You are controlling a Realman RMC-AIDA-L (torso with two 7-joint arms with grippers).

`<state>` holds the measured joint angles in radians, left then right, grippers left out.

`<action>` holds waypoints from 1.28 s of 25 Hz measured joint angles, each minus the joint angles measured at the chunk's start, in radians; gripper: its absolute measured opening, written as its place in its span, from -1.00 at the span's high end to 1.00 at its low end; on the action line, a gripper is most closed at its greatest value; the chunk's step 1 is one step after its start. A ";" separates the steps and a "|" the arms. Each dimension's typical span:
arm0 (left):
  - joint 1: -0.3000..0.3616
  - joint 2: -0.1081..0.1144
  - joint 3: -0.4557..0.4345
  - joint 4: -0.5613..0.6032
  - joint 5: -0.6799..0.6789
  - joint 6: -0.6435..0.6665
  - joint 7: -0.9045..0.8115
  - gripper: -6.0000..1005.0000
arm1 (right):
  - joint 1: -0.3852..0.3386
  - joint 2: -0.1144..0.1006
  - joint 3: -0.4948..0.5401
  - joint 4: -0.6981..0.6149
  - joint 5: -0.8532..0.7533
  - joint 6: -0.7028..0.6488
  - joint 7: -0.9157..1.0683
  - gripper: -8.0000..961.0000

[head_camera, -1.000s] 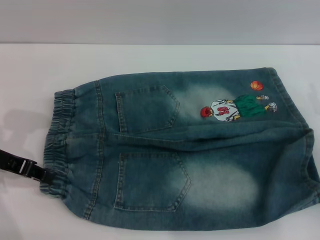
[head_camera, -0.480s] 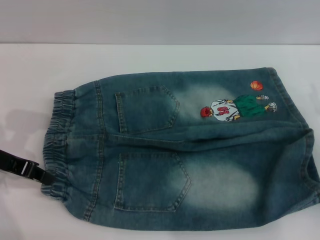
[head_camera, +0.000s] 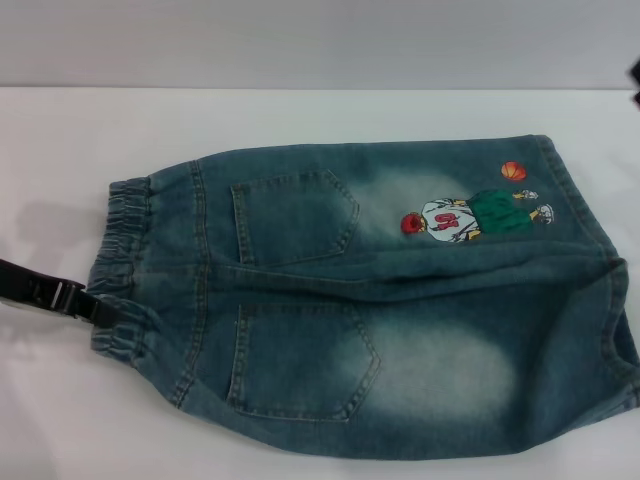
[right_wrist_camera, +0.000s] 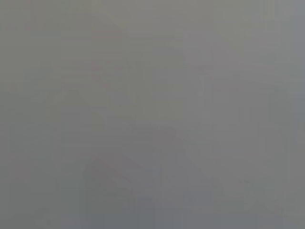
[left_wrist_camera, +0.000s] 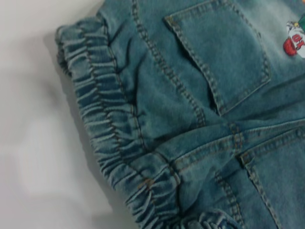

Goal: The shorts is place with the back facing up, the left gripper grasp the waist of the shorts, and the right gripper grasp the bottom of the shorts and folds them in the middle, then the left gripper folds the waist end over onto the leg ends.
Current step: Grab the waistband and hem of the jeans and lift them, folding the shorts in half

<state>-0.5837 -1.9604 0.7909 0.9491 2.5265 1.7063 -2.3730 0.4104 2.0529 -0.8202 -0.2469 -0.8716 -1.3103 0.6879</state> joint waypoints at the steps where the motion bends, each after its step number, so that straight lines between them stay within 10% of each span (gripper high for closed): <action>1: 0.000 0.000 0.000 0.000 0.000 0.000 0.000 0.92 | -0.002 -0.009 0.000 -0.046 -0.079 0.001 0.096 -0.26; 9: -0.014 -0.002 -0.007 -0.002 -0.001 -0.023 0.011 0.92 | 0.070 -0.081 0.017 -0.389 -0.712 -0.136 0.790 -0.26; 18: -0.018 -0.004 -0.007 -0.010 -0.002 -0.046 0.023 0.92 | 0.225 -0.179 0.210 -0.509 -1.248 -0.613 0.957 -0.26; 32: -0.032 -0.006 -0.005 -0.020 -0.002 -0.057 0.025 0.92 | 0.207 -0.201 0.282 -0.617 -1.641 -0.723 0.947 -0.26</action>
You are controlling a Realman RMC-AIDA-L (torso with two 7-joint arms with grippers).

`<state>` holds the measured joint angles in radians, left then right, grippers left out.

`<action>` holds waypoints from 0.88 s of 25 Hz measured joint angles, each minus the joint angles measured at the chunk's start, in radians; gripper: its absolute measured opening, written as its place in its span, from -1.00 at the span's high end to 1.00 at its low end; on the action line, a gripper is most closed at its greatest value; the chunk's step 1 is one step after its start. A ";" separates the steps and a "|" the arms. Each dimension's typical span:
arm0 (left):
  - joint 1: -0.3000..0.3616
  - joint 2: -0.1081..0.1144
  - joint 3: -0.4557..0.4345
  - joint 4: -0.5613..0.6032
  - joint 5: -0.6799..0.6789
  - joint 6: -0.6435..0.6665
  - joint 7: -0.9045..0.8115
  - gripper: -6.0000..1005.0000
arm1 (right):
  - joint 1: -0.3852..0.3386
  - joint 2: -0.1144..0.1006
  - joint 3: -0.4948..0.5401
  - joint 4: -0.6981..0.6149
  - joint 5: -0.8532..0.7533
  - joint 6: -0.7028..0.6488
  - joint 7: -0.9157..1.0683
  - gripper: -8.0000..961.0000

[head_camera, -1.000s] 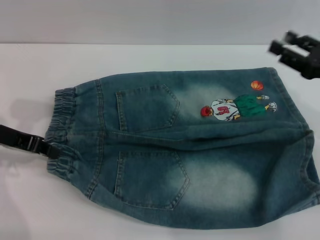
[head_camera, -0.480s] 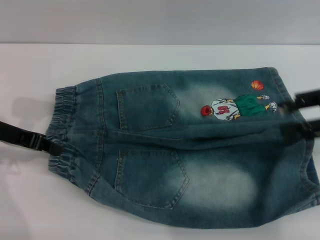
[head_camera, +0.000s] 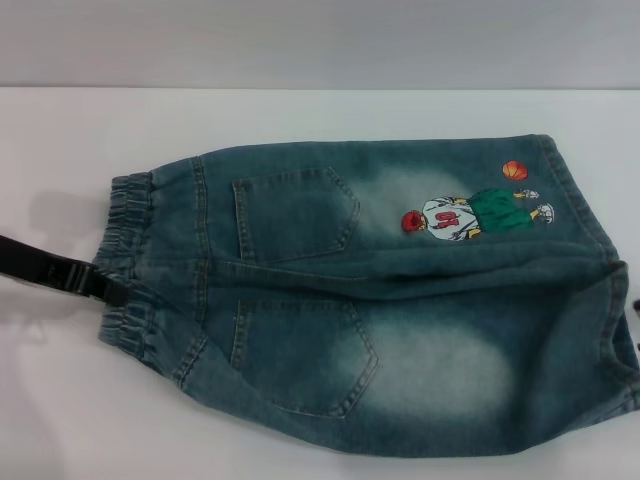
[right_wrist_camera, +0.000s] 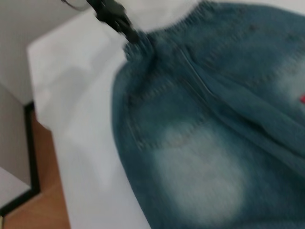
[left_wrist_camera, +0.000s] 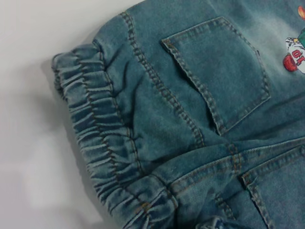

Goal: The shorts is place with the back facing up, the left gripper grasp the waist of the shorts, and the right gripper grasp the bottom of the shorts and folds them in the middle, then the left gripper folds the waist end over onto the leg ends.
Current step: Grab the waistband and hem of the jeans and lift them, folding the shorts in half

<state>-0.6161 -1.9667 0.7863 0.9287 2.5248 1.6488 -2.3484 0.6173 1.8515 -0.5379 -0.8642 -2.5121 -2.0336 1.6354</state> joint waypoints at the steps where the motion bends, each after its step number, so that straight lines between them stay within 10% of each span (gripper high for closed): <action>1: -0.003 0.001 0.001 -0.002 0.000 0.000 0.000 0.92 | 0.001 0.000 0.001 0.000 -0.019 0.008 0.000 -0.26; 22: -0.034 -0.001 0.007 -0.008 0.008 0.010 -0.020 0.92 | 0.005 0.027 -0.021 0.005 -0.276 0.170 0.054 -0.25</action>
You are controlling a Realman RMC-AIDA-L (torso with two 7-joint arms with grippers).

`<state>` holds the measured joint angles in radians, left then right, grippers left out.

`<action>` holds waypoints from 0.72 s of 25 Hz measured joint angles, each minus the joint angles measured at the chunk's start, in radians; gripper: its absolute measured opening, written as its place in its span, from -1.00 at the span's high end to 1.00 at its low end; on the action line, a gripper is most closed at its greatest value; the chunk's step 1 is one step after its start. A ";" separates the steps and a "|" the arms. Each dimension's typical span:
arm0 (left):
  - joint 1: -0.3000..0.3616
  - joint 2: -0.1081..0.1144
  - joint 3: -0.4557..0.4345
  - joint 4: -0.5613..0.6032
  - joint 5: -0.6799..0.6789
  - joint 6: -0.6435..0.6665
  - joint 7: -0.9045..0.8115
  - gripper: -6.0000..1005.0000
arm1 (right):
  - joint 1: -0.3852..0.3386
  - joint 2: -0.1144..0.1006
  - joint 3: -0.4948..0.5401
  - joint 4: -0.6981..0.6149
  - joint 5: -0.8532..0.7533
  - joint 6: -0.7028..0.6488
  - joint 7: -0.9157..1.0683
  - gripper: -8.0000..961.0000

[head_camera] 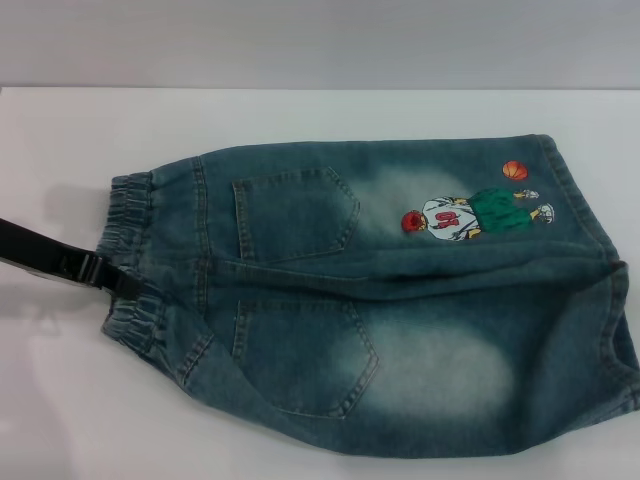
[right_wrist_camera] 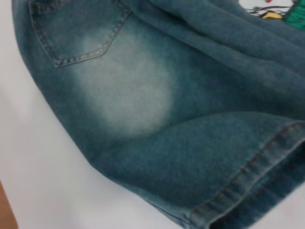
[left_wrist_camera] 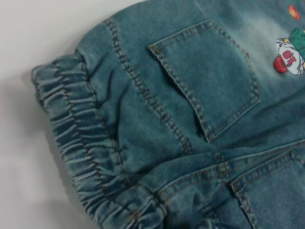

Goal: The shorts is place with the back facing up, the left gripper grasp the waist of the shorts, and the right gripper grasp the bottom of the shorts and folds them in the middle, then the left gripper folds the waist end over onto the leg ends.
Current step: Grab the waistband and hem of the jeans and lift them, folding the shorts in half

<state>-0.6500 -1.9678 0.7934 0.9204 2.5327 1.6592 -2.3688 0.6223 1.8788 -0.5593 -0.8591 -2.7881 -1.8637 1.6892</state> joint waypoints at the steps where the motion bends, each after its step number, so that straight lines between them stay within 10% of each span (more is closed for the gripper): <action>1: -0.001 -0.001 0.000 0.000 0.000 -0.001 -0.003 0.92 | 0.001 0.013 -0.011 0.000 0.000 0.004 -0.002 -0.25; 18: -0.007 0.001 0.000 0.000 0.000 -0.006 0.002 0.92 | 0.022 0.044 -0.056 0.023 0.004 0.030 0.001 -0.25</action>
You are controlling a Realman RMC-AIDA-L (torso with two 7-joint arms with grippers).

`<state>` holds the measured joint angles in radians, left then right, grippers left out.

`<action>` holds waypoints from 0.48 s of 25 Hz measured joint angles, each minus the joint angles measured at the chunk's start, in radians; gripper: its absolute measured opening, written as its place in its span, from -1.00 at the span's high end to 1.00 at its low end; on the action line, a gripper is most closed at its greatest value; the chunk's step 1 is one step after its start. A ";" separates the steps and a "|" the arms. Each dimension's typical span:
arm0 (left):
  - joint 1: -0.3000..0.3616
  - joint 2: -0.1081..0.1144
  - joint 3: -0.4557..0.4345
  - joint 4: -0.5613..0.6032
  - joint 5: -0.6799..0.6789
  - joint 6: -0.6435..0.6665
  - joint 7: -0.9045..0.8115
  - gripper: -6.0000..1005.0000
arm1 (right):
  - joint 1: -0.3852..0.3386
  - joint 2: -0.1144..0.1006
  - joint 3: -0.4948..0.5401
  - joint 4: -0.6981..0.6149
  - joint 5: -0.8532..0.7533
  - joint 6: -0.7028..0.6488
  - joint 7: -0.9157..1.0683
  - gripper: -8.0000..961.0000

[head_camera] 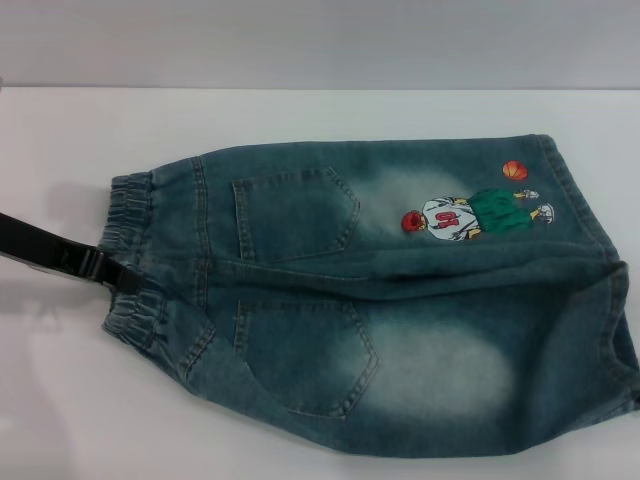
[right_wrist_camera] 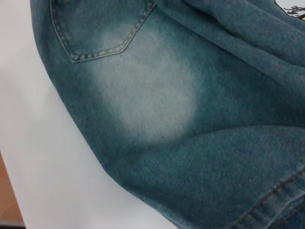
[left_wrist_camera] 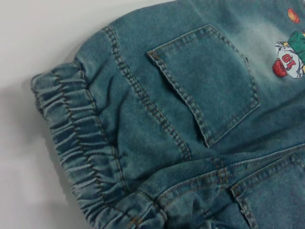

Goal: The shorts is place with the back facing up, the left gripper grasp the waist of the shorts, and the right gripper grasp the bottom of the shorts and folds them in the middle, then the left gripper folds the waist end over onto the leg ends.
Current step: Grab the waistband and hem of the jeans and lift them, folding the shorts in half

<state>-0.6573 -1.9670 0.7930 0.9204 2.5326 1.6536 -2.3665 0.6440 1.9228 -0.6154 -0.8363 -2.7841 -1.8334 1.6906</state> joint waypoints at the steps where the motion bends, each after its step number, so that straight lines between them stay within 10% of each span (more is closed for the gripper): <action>1: 0.000 0.000 0.000 0.000 0.000 0.000 0.000 0.92 | 0.001 0.005 -0.013 0.003 -0.001 0.002 0.005 -0.25; 12: 0.001 0.001 0.000 -0.011 0.000 -0.002 0.004 0.92 | 0.001 0.033 -0.053 0.005 -0.005 0.032 0.035 -0.25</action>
<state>-0.6565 -1.9656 0.7929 0.9092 2.5326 1.6518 -2.3625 0.6448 1.9559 -0.6683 -0.8311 -2.7891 -1.8011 1.7251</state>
